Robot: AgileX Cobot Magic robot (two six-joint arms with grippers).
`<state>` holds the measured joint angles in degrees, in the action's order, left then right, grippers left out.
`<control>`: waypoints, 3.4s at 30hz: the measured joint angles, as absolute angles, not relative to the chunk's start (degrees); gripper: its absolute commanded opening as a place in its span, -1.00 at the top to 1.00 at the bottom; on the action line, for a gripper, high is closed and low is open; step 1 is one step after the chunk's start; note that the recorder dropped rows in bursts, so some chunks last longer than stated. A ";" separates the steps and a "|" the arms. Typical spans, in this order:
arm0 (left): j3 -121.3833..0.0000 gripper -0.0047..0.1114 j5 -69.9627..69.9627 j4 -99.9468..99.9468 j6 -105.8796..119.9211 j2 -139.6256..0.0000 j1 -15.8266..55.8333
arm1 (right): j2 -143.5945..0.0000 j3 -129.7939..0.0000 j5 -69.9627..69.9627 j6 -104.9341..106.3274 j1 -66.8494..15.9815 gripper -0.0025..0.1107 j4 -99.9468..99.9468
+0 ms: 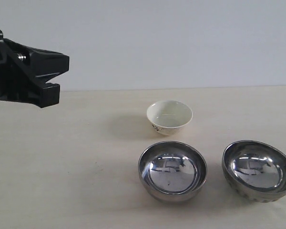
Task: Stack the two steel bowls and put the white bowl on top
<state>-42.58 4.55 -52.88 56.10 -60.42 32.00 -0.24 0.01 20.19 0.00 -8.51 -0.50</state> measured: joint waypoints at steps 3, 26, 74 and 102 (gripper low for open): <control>-42.06 0.85 4.11 -29.21 32.28 -60.39 32.00 | -0.24 0.01 20.19 0.00 -8.51 0.96 -0.50; -13.58 0.85 -14.32 -6.80 2.72 -32.06 16.74 | -0.24 0.01 20.19 0.00 -8.51 0.96 -0.50; -0.23 0.85 11.76 -1.92 5.09 -0.17 0.67 | -0.24 0.01 20.19 0.00 -8.51 0.96 -0.50; -0.23 0.85 16.45 -1.92 5.28 -0.17 0.67 | -0.24 0.01 20.19 0.00 -8.51 0.96 -0.50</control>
<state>-0.23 16.45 -1.92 5.28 -0.17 0.67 -0.24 0.01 20.19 0.00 -8.51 -0.50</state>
